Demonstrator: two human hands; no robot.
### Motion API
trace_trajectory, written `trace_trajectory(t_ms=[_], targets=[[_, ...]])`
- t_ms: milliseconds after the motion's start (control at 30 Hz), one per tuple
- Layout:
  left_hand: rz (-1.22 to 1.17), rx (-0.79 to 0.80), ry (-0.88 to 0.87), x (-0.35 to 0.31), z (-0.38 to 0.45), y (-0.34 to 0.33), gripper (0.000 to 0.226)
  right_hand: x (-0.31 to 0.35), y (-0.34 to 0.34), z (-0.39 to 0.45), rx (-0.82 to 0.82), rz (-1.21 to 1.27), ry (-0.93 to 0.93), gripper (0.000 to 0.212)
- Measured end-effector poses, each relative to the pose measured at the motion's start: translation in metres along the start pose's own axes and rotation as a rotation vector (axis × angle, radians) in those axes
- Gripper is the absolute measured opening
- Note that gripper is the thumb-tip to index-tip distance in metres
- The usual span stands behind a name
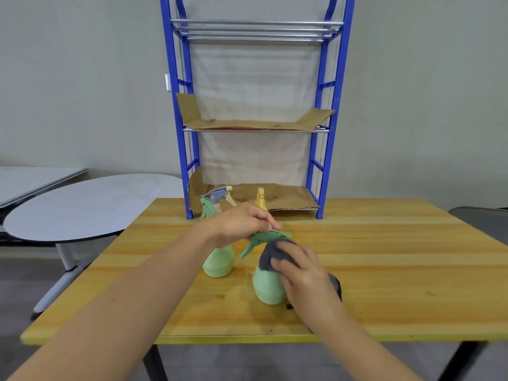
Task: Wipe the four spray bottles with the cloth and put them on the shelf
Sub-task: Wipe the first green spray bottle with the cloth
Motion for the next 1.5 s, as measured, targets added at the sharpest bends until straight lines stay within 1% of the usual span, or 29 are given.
trace_trajectory(t_ms=[33, 67, 100, 167, 233, 267, 367, 433, 500, 567, 667, 767, 900, 933, 1033, 1100, 1200, 1267, 1400, 1500], targets=[[0.028, -0.024, -0.001, 0.000, -0.002, -0.001, 0.024, 0.001, -0.004, -0.006, 0.087, -0.019, 0.010, 0.025], [0.067, -0.047, -0.010, 0.000, -0.003, -0.002, 0.024, 0.002, -0.005, -0.011, 0.138, -0.022, 0.012, 0.029], [0.126, -0.065, -0.031, 0.000, -0.005, -0.004, 0.025, 0.001, -0.002, -0.013, 0.147, 0.000, 0.002, 0.032], [0.249, -0.093, -0.084, -0.001, -0.008, -0.008, 0.027, 0.000, 0.011, -0.008, 0.081, 0.052, -0.037, 0.033], [0.300, -0.133, -0.121, -0.003, -0.014, -0.016, 0.031, -0.004, 0.029, 0.004, -0.008, 0.061, -0.067, 0.030], [0.303, -0.170, -0.128, -0.003, -0.018, -0.017, 0.037, -0.007, 0.037, 0.012, -0.033, 0.054, -0.090, 0.030], [0.263, -0.248, -0.101, 0.002, -0.033, -0.014, 0.067, -0.016, 0.058, 0.033, -0.058, 0.026, -0.125, 0.032], [0.288, -0.266, -0.064, 0.008, -0.037, -0.010, 0.073, -0.017, 0.068, 0.048, -0.041, 0.021, -0.127, 0.029], [0.351, -0.278, -0.015, 0.010, -0.039, -0.010, 0.067, -0.011, 0.073, 0.067, 0.003, -0.001, -0.114, 0.025], [0.378, -0.302, 0.016, 0.010, -0.038, -0.014, 0.052, 0.000, 0.069, 0.084, 0.072, -0.041, -0.073, 0.025], [0.388, -0.354, -0.006, 0.008, -0.035, -0.019, 0.029, 0.014, 0.053, 0.101, 0.167, -0.113, 0.027, 0.022], [0.394, -0.403, -0.037, 0.010, -0.035, -0.019, 0.019, 0.010, 0.039, 0.100, 0.295, -0.138, 0.035, 0.021], [0.372, -0.428, -0.023, 0.017, -0.034, -0.021, 0.018, -0.012, 0.049, 0.094, 0.409, -0.182, -0.081, 0.020], [0.362, -0.431, -0.026, 0.016, -0.034, -0.022, 0.018, -0.015, 0.051, 0.093, 0.414, -0.170, -0.095, 0.020], [0.355, -0.398, -0.058, 0.012, -0.030, -0.025, 0.018, -0.004, 0.044, 0.096, 0.319, -0.136, -0.013, 0.017], [0.400, -0.384, -0.065, 0.010, -0.029, -0.024, 0.019, -0.001, 0.036, 0.094, 0.321, -0.110, 0.011, 0.014], [0.413, -0.352, -0.054, 0.011, -0.028, -0.019, 0.013, -0.024, 0.042, 0.087, 0.362, -0.150, -0.119, 0.017], [0.429, -0.320, -0.061, 0.010, -0.027, -0.016, 0.011, -0.043, 0.051, 0.080, 0.382, -0.192, -0.172, 0.018], [0.540, -0.234, -0.126, 0.002, -0.019, -0.011, 0.026, -0.054, 0.067, 0.068, 0.324, -0.153, -0.200, 0.019], [0.643, -0.262, -0.153, 0.004, -0.010, -0.006, 0.031, -0.049, 0.072, 0.053, 0.329, -0.085, -0.210, 0.025]])
Point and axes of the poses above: each hand's wrist, its own z-axis towards the middle knuckle, its own y-axis out of the back of the hand, x = y × z, the point moved 1 cm from there along z, towards the middle knuckle, and after that the axes turned 5 degrees about -y, right-handed, at the moved point
